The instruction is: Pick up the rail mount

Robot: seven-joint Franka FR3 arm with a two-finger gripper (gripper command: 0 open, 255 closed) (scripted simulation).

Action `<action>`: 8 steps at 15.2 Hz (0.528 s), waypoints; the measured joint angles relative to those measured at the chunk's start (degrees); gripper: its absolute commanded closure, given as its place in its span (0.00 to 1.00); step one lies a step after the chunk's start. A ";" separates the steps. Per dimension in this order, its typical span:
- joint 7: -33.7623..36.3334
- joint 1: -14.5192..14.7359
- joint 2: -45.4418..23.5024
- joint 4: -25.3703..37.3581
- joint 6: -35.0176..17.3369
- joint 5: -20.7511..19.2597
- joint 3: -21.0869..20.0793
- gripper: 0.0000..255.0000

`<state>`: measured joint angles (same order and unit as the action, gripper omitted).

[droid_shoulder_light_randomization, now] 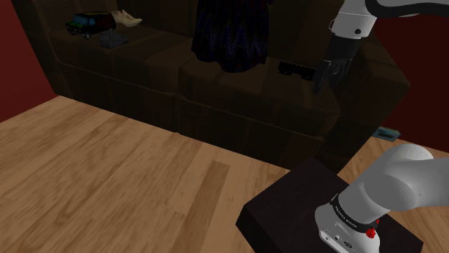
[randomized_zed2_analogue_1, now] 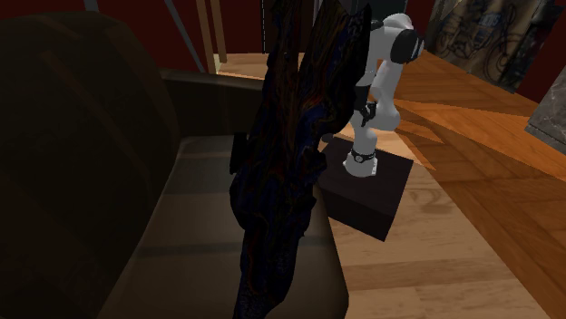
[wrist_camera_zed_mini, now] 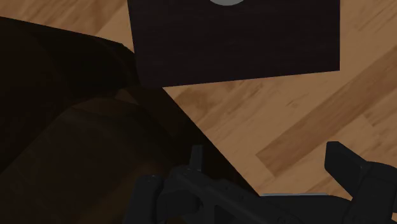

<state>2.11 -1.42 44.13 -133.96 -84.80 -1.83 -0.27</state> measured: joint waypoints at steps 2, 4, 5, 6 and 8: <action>-0.92 -0.09 -0.41 0.05 -0.44 -0.51 0.63 0.00; -4.19 -0.40 -2.29 0.99 -1.69 -2.23 2.82 0.00; -5.88 -0.50 -3.36 1.20 -2.73 -3.04 3.90 0.00; -7.51 -0.54 -4.37 1.50 -3.63 -3.75 4.88 0.00; -11.19 -0.72 -6.70 2.87 -5.09 -5.26 7.17 0.00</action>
<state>-9.08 -2.14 37.43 -131.10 -89.89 -7.09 6.90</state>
